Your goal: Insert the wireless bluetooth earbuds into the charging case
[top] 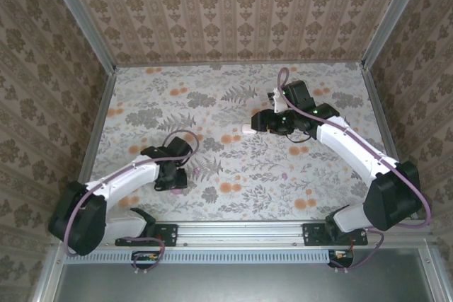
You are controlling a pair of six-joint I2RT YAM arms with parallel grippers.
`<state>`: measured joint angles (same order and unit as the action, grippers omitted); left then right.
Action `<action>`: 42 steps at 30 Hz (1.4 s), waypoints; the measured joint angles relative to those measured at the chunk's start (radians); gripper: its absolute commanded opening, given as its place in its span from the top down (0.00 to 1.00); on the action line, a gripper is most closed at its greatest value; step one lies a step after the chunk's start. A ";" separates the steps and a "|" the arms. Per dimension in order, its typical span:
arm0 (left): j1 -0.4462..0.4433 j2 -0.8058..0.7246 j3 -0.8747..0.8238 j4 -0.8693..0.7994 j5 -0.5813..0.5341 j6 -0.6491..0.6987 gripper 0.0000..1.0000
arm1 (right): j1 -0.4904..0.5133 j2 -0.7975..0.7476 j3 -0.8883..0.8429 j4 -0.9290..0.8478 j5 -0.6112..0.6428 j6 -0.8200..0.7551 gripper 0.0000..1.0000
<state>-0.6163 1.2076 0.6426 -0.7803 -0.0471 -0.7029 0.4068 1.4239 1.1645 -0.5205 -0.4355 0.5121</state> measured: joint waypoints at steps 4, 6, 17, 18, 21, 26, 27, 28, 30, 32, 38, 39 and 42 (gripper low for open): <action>-0.028 -0.093 0.089 0.041 0.043 0.000 0.66 | -0.005 -0.029 -0.021 0.001 0.033 0.004 0.43; -0.040 -0.130 0.121 0.106 0.063 0.000 0.67 | -0.018 -0.061 -0.040 0.002 0.050 0.011 0.43; -0.064 0.024 0.184 0.512 0.239 -0.024 0.69 | -0.096 -0.180 -0.167 0.082 0.045 0.041 0.45; -0.064 0.057 0.200 0.530 0.249 -0.043 0.69 | -0.095 -0.188 -0.195 0.113 0.031 0.042 0.45; -0.064 0.125 0.218 0.617 0.277 -0.122 0.70 | -0.079 -0.219 -0.299 0.216 0.002 0.045 0.45; -0.087 0.152 0.218 0.747 0.282 -0.270 0.70 | 0.057 -0.297 -0.425 0.381 0.046 -0.015 0.46; -0.094 0.151 0.219 0.776 0.276 -0.296 0.70 | 0.088 -0.321 -0.445 0.423 0.068 -0.037 0.46; -0.099 0.151 0.219 0.800 0.272 -0.320 0.70 | 0.116 -0.341 -0.462 0.467 0.087 -0.058 0.46; -0.107 0.151 0.222 0.846 0.267 -0.362 0.70 | 0.163 -0.375 -0.496 0.562 0.129 -0.109 0.46; -0.110 0.151 0.226 0.892 0.263 -0.399 0.70 | 0.196 -0.387 -0.518 0.650 0.174 -0.164 0.46; -0.117 0.150 0.233 1.009 0.260 -0.462 0.70 | 0.219 -0.338 -0.522 0.825 0.243 -0.305 0.46; -0.121 0.149 0.233 1.020 0.261 -0.465 0.70 | 0.222 -0.323 -0.522 0.849 0.245 -0.328 0.47; -0.126 0.142 0.234 1.046 0.261 -0.473 0.70 | 0.234 -0.274 -0.521 0.908 0.247 -0.383 0.48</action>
<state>-0.7422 1.3491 0.8768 0.2661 0.2134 -1.1755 0.6407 1.1500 0.6437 0.3874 -0.1886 0.1287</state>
